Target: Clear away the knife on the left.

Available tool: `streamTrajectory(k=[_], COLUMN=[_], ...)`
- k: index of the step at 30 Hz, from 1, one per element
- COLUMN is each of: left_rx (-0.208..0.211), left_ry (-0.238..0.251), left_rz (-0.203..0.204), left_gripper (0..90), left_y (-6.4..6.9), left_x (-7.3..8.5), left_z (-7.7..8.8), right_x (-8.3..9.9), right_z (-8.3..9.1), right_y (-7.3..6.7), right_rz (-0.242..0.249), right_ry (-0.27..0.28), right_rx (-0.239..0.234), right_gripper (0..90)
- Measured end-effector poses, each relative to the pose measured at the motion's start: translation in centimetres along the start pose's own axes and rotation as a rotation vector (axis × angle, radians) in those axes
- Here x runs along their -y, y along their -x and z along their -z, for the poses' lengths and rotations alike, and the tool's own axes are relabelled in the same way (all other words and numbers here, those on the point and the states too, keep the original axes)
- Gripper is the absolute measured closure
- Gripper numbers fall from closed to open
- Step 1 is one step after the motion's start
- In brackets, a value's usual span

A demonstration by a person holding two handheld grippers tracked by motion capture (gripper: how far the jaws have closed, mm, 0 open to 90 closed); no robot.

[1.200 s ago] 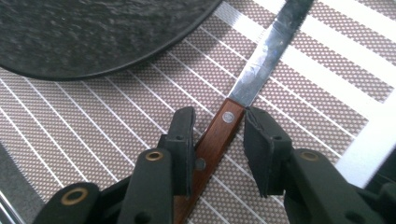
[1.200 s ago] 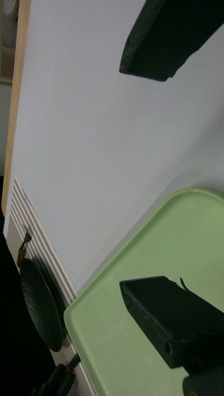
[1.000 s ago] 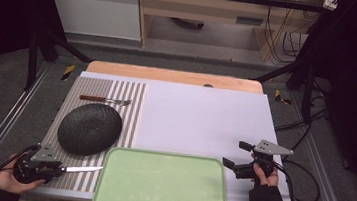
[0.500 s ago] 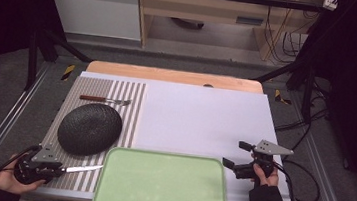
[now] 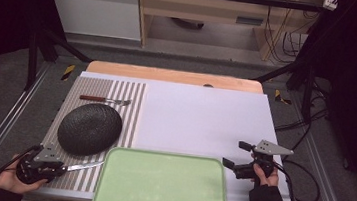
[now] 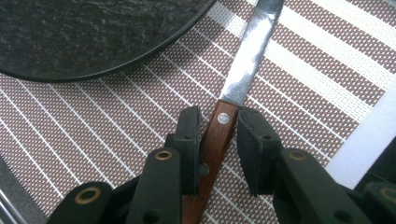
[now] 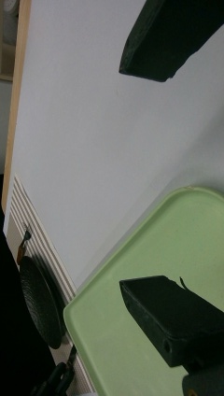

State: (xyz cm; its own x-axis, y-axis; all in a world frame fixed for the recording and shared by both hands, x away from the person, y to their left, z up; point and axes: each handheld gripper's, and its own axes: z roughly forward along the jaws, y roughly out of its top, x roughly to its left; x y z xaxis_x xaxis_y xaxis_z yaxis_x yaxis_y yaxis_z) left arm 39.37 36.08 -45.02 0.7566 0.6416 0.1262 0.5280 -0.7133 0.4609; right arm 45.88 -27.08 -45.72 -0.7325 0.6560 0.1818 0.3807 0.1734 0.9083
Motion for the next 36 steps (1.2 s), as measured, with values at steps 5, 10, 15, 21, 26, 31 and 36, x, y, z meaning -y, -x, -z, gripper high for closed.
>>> streamTrajectory(k=[5,10,15,21,26,31,36], left_rx=[0.003,0.002,-0.014,0.005,0.006,0.015,0.052], left_ry=[-0.002,-0.027,-0.027,-0.021,-0.012,0.002,-0.022], left_rz=[0.029,0.013,0.035,0.058,0.042,0.043,0.054], left_gripper=[71.6,73.8,74.5,75.4,75.4,71.0,73.8], left_y=[0.01,0.57,0.53,0.42,0.56,0.25,0.07], left_x=[-0.20,-0.65,-0.76,-0.72,-0.82,-0.48,-0.42], left_z=[0.08,0.11,0.03,0.02,-0.04,-0.06,-0.22], right_x=[0.01,0.00,0.00,0.00,0.00,0.01,0.00], right_z=[-0.02,0.01,0.02,0.03,0.02,0.00,0.01], right_y=[-0.01,-0.01,-0.01,-0.01,0.00,0.01,0.01], right_rz=[-0.001,-0.002,-0.001,-0.001,-0.001,-0.001,-0.002], right_ry=[0.000,0.000,0.003,0.003,0.000,-0.001,-0.001], right_rx=[-0.002,-0.003,-0.003,-0.004,-0.005,-0.005,-0.005], right_gripper=[0.8,0.9,0.9,0.9,0.9,0.9,0.9])
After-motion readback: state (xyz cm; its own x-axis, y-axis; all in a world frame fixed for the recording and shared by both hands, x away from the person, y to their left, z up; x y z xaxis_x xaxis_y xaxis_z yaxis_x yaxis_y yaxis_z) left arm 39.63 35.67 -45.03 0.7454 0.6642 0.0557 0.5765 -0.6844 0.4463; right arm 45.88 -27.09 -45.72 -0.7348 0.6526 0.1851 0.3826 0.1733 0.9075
